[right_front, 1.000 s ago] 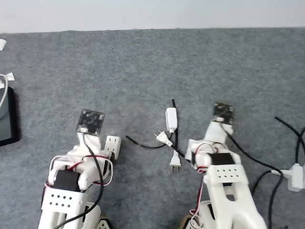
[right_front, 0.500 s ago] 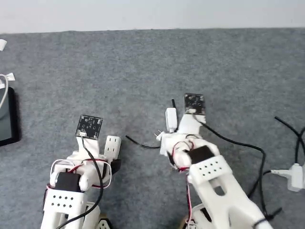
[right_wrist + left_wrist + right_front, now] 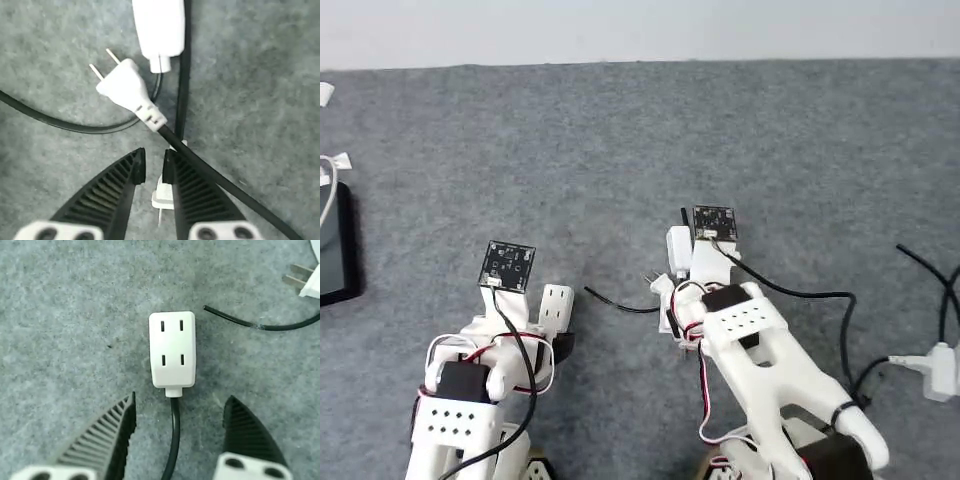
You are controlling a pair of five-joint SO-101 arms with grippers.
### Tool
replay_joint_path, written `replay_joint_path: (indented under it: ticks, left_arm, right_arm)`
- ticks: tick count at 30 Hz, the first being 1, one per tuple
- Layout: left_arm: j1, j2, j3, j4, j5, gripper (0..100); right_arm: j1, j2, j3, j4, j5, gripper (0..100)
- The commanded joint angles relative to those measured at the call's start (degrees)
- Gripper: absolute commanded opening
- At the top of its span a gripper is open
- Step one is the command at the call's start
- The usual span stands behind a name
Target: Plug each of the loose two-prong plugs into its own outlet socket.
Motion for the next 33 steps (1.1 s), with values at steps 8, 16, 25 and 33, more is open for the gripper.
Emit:
replay_joint_path:
  ticks: [8, 16, 25, 33]
  left_arm:
    - [-0.2, -0.5, -0.6, -1.7, 0.0, 22]
    - [-0.3, -0.5, -0.6, -1.7, 0.0, 22]
    - [-0.3, -0.5, -0.6, -1.7, 0.0, 22]
    - [-0.3, -0.5, -0.6, -1.7, 0.0, 22]
  right_arm:
    - [2.9, -3.2, -3.0, 4.8, 4.9, 6.9]
    - [3.8, -3.7, -3.5, 5.2, 7.5, 6.9]
    - [3.9, -5.5, -3.2, 8.3, 8.7, 6.9]
    - [3.8, 0.5, -3.0, 7.8, 11.1, 6.9]
